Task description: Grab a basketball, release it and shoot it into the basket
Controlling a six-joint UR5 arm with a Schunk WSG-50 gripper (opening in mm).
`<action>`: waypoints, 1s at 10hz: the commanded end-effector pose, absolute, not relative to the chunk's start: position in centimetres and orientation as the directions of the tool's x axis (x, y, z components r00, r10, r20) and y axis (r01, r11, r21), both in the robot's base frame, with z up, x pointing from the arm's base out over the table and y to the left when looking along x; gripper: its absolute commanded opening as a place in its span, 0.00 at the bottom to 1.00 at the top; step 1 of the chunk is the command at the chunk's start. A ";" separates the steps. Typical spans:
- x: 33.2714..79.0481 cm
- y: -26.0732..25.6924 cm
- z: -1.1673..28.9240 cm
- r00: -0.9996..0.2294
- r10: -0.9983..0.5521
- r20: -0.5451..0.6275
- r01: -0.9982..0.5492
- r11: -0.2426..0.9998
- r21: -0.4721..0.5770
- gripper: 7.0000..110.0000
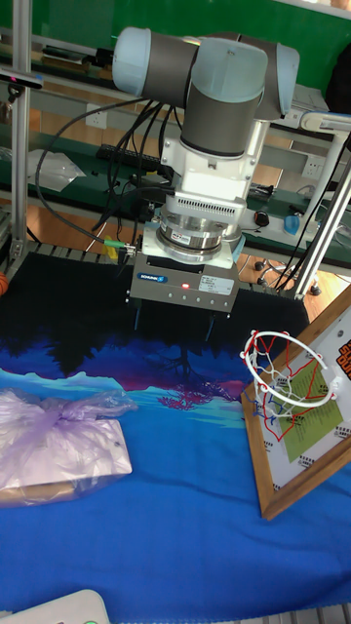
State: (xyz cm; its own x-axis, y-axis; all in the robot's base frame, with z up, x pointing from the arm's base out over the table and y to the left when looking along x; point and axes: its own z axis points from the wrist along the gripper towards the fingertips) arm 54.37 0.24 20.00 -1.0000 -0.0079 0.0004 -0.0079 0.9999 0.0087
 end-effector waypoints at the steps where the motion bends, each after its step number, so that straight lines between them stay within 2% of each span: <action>1: 49.7 3.5 20.7 -0.965 -0.211 0.158 -0.185 0.969 0.165 0.99; 2: 49.7 3.5 20.6 -0.965 -0.211 0.158 -0.185 0.969 0.165 0.99; 3: 49.7 3.5 20.6 -0.965 -0.211 0.158 -0.185 0.969 0.165 0.00; 10: 49.7 3.5 20.6 -0.965 -0.211 0.158 -0.185 0.969 0.164 0.00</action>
State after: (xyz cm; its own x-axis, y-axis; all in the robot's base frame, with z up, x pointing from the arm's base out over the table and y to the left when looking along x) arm 49.88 3.05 20.40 -0.9672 -0.2003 0.1565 -0.1784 0.9734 0.1435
